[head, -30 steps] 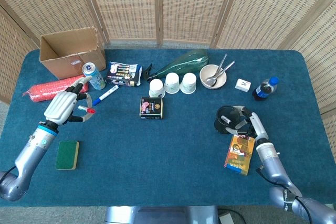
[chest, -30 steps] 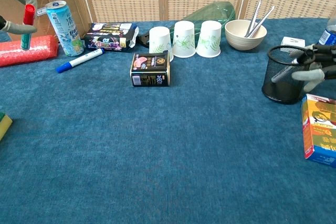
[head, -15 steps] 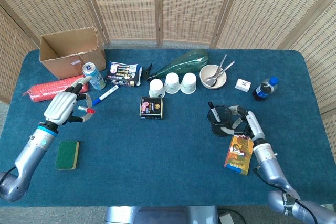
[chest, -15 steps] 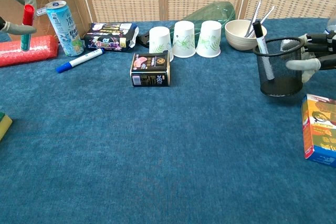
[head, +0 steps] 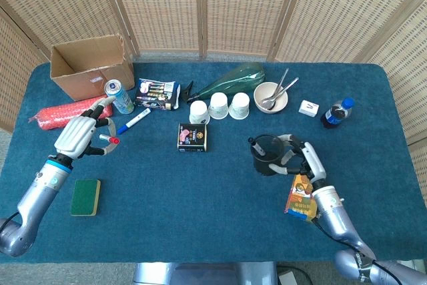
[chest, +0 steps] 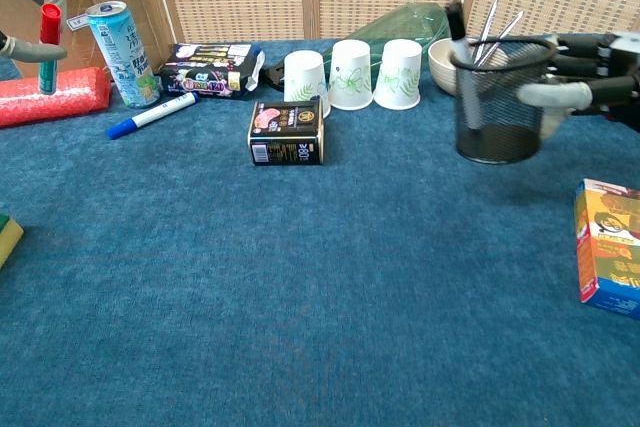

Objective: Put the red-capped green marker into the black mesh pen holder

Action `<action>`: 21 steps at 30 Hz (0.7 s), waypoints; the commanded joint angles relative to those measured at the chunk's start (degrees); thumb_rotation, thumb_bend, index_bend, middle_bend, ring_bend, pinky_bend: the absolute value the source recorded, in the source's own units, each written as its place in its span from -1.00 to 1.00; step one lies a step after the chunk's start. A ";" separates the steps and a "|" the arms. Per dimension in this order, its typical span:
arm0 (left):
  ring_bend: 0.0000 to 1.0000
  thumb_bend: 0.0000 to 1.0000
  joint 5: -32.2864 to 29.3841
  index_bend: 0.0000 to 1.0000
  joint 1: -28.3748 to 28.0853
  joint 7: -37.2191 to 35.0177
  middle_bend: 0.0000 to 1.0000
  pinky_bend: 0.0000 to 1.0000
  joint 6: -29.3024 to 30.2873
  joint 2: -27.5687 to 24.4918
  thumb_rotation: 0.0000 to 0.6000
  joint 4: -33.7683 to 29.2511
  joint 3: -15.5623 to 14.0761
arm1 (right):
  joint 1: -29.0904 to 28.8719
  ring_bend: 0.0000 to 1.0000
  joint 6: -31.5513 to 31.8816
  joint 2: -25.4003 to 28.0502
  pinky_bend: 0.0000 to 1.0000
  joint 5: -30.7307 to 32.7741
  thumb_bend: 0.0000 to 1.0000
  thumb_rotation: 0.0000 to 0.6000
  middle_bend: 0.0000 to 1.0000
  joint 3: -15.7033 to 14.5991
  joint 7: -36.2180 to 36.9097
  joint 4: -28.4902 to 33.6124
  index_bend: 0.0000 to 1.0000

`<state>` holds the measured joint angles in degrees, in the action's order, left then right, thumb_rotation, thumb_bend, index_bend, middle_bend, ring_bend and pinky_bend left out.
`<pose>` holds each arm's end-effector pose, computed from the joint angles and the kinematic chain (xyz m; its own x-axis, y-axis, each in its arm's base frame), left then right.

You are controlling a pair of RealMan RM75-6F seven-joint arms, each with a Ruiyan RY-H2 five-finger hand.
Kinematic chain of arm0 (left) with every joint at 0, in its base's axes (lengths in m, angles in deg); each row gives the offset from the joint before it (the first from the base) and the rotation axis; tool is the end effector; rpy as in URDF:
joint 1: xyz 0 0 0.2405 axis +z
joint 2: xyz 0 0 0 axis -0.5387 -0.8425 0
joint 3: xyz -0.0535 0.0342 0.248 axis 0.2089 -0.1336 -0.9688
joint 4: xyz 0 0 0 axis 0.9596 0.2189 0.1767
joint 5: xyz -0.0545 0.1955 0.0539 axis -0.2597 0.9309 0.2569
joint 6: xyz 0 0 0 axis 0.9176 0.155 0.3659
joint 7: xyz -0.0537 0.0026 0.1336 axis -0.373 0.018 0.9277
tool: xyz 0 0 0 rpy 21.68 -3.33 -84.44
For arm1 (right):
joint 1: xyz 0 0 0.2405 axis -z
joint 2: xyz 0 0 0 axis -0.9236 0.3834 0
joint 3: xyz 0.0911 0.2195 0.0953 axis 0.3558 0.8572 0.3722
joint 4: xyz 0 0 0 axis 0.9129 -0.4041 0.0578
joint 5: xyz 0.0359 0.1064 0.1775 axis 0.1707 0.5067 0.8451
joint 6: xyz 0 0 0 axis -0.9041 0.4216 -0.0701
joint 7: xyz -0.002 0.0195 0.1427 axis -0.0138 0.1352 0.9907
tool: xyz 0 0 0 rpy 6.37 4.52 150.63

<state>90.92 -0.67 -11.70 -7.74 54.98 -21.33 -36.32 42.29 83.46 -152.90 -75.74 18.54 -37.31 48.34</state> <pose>-0.2170 0.3418 0.1095 0.2080 0.1769 0.9620 0.9429 -0.2977 -0.1491 -0.2211 -0.3116 0.0283 -0.6158 -0.2938 0.7311 -0.7726 0.0429 -0.6334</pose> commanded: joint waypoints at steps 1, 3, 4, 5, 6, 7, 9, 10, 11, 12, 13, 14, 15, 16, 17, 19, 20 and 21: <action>-1.00 -0.21 -0.05 0.31 0.02 -0.35 -1.00 -0.56 -0.03 -0.22 1.00 -0.34 0.09 | -0.43 -0.38 1.11 -0.45 0.09 -2.02 -0.64 1.00 -0.16 -0.51 0.54 2.52 -0.18; -1.00 -0.21 -0.13 0.31 0.03 -1.10 -1.00 -0.56 -0.18 -0.42 1.00 -0.73 0.17 | -0.78 -0.38 1.51 -1.14 0.09 -2.89 -0.63 1.00 -0.15 -0.83 0.79 4.43 -0.18; -1.00 -0.21 -0.14 0.31 0.03 -1.44 -1.00 -0.56 -0.26 -0.49 1.00 -0.87 0.20 | -1.02 -0.38 1.49 -1.46 0.09 -3.19 -0.63 1.00 -0.15 -0.95 0.72 5.02 -0.17; -1.00 -0.21 -0.12 0.31 0.03 -1.94 -1.00 -0.56 -0.35 -0.62 1.00 -1.04 0.24 | -1.40 -0.38 1.54 -2.10 0.09 -3.43 -0.63 1.00 -0.15 -1.03 0.10 5.55 -0.17; -1.00 -0.21 -0.06 0.31 0.02 -2.18 -1.00 -0.56 -0.38 -0.71 1.00 -1.10 0.24 | -1.70 -0.38 1.60 -2.67 0.09 -3.59 -0.63 1.00 -0.15 -1.11 -0.64 5.72 -0.17; -1.00 -0.21 0.09 0.31 0.01 -2.42 -1.00 -0.56 -0.39 -0.83 1.00 -1.12 0.23 | -2.12 -0.38 1.64 -3.57 0.09 -3.66 -0.64 1.00 -0.15 -1.23 -1.89 5.84 -0.17; -1.00 -0.21 0.25 0.31 0.01 -2.64 -1.00 -0.56 -0.37 -1.00 1.00 -1.18 0.22 | -2.70 -0.38 1.75 -5.30 0.09 -3.39 -0.64 1.00 -0.15 -1.37 -3.79 5.86 -0.17; -1.00 -0.21 0.32 0.31 -0.01 -2.74 -1.00 -0.56 -0.37 -1.08 1.00 -1.25 0.23 | -2.91 -0.38 1.73 -5.95 0.09 -3.22 -0.63 1.00 -0.15 -1.44 -4.49 5.76 -0.17; -1.00 -0.21 0.42 0.31 -0.01 -2.86 -1.00 -0.56 -0.34 -1.20 1.00 -1.37 0.24 | -3.25 -0.38 1.64 -6.95 0.09 -2.95 -0.63 1.00 -0.14 -1.57 -5.62 5.50 -0.16; -1.00 -0.21 0.49 0.31 -0.02 -2.89 -1.00 -0.56 -0.31 -1.28 1.00 -1.44 0.26 | -3.46 -0.38 1.59 -7.64 0.09 -2.68 -0.63 1.00 -0.14 -1.63 -6.41 5.24 -0.16; -1.00 -0.21 0.57 0.31 -0.04 -2.91 -1.00 -0.56 -0.24 -1.39 1.00 -1.53 0.30 | -3.76 -0.38 1.48 -8.64 0.09 -2.20 -0.63 1.00 -0.14 -1.66 -7.49 4.83 -0.16; -1.00 -0.21 0.62 0.31 -0.05 -2.98 -1.00 -0.56 -0.24 -1.49 1.00 -1.65 0.32 | -4.17 -0.38 1.10 -9.73 0.09 -1.65 -0.63 1.00 -0.14 -1.76 -8.57 4.31 -0.16; -1.00 -0.21 0.65 0.31 -0.07 -3.03 -1.00 -0.56 -0.23 -1.57 1.00 -1.72 0.35 | -4.41 -0.38 0.93 -10.41 0.09 -1.27 -0.63 1.00 -0.14 -1.76 -9.29 3.91 -0.16; -1.00 -0.21 0.64 0.31 -0.09 -3.08 -1.00 -0.56 -0.23 -1.65 1.00 -1.75 0.39 | -4.79 -0.38 0.67 -11.50 0.09 -0.61 -0.62 1.00 -0.14 -1.70 -10.44 3.17 -0.16; -1.00 -0.21 0.63 0.31 -0.08 -3.13 -1.00 -0.56 -0.23 -1.68 1.00 -1.77 0.40 | -5.04 -0.38 0.50 -12.27 0.09 -0.12 -0.61 1.00 -0.14 -1.63 -11.17 2.65 -0.16; -1.00 -0.21 0.54 0.31 -0.07 -3.27 -1.00 -0.56 -0.27 -1.73 1.00 -1.72 0.42 | -5.58 -0.38 -0.06 -13.86 0.09 1.13 -0.62 1.00 -0.14 -1.43 -12.52 1.64 -0.15; -1.00 -0.21 0.54 0.31 -0.05 -3.36 -1.00 -0.56 -0.27 -1.75 1.00 -1.71 0.41 | -5.91 -0.38 -0.40 -14.74 0.09 1.79 -0.62 1.00 -0.14 -1.32 -13.22 1.05 -0.15; -1.00 -0.21 0.56 0.31 -0.04 -3.40 -1.00 -0.56 -0.27 -1.74 1.00 -1.67 0.38 | -6.21 -0.38 -0.64 -15.53 0.09 2.31 -0.62 1.00 -0.14 -1.24 -14.00 0.48 -0.14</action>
<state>91.48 -0.72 -15.10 -8.01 53.23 -23.01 -35.93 36.77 83.44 -167.23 -74.45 17.12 -50.14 49.84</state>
